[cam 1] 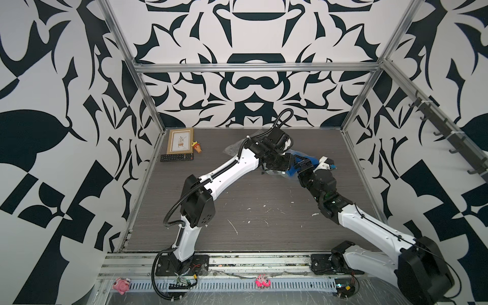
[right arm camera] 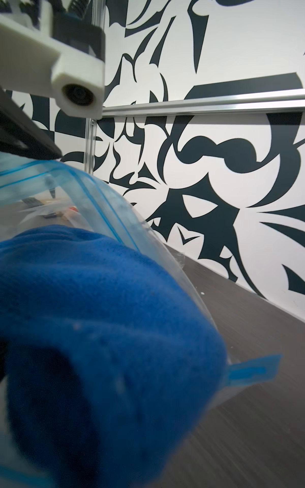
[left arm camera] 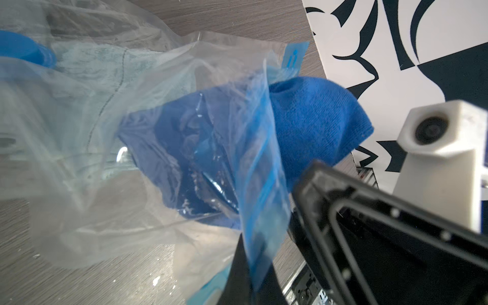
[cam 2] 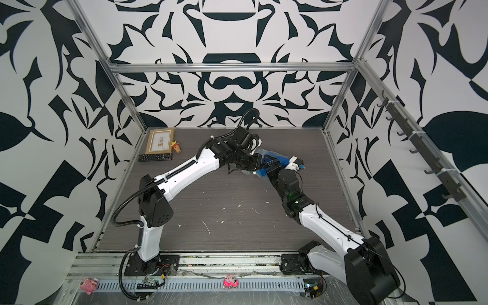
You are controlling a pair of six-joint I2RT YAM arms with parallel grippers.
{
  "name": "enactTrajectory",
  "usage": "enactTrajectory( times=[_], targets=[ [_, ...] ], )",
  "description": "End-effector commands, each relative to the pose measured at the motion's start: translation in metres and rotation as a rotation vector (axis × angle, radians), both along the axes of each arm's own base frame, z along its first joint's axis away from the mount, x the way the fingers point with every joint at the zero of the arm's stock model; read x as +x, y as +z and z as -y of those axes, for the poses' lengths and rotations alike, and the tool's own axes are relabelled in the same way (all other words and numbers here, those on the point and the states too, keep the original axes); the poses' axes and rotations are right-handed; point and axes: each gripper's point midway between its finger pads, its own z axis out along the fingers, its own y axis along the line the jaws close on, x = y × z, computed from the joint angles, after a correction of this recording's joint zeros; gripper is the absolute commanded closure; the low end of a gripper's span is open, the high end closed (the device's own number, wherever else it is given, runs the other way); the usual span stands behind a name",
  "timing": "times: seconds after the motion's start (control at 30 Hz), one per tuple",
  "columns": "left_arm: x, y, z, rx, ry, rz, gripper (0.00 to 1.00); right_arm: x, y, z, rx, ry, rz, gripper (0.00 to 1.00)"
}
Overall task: Place the folded towel into the vacuum bag
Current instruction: Place the towel in the vacuum bag.
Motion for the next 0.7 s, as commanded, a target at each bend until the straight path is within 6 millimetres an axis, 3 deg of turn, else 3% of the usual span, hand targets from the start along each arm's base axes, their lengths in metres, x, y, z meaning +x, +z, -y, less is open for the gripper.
enactTrajectory(
  times=[0.0,0.23,0.67],
  targets=[
    [0.007,0.022,-0.004,-0.046,0.013,0.029,1.00,-0.015,-0.007,0.002,-0.037,0.064,-0.054,0.08],
    [0.008,0.023,-0.007,-0.043,0.017,0.032,1.00,-0.026,-0.006,0.027,-0.055,0.083,-0.096,0.04],
    [0.008,0.023,-0.008,-0.037,0.023,0.035,1.00,-0.023,-0.008,0.039,0.038,0.168,-0.134,0.02]
  ],
)
